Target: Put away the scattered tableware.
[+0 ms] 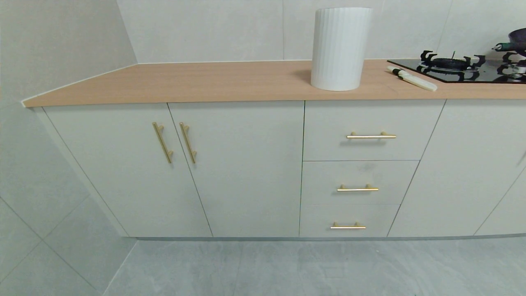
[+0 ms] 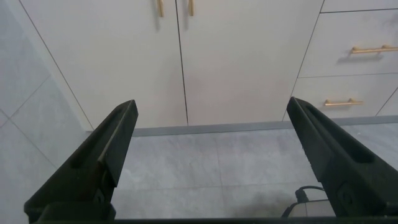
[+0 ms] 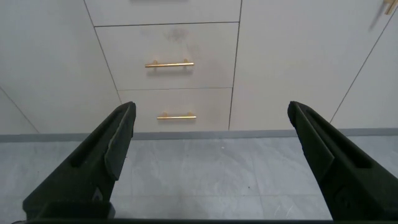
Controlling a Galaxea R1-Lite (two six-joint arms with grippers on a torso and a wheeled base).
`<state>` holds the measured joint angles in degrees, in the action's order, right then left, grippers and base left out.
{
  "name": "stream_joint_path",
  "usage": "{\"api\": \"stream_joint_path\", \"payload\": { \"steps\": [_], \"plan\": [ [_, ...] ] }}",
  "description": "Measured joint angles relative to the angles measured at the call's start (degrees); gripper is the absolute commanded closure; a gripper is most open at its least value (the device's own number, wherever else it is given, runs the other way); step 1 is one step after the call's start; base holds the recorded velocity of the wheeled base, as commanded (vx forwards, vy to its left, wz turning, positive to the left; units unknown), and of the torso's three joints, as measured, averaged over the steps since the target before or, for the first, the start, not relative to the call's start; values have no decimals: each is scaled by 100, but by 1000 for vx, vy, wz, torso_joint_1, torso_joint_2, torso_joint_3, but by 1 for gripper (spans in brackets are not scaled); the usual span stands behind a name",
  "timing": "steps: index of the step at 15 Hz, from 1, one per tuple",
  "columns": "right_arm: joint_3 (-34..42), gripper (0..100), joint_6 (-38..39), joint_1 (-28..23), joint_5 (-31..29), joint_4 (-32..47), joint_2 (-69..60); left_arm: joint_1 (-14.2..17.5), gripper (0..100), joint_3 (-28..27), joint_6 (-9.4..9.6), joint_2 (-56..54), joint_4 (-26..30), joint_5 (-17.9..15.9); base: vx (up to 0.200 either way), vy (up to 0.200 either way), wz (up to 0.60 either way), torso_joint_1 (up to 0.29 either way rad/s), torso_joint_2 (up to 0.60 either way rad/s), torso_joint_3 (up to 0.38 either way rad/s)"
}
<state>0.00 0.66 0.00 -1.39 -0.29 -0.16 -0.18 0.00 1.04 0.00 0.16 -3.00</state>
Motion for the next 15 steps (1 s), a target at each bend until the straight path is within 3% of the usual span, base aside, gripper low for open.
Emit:
{"api": "stream_joint_path", "payload": {
  "steps": [15],
  "plan": [
    [0, 0, -15, 0, 0, 7, 2, 0, 0, 0, -15, 0, 2, 0, 200, 0, 0, 2, 1, 4]
  ]
}}
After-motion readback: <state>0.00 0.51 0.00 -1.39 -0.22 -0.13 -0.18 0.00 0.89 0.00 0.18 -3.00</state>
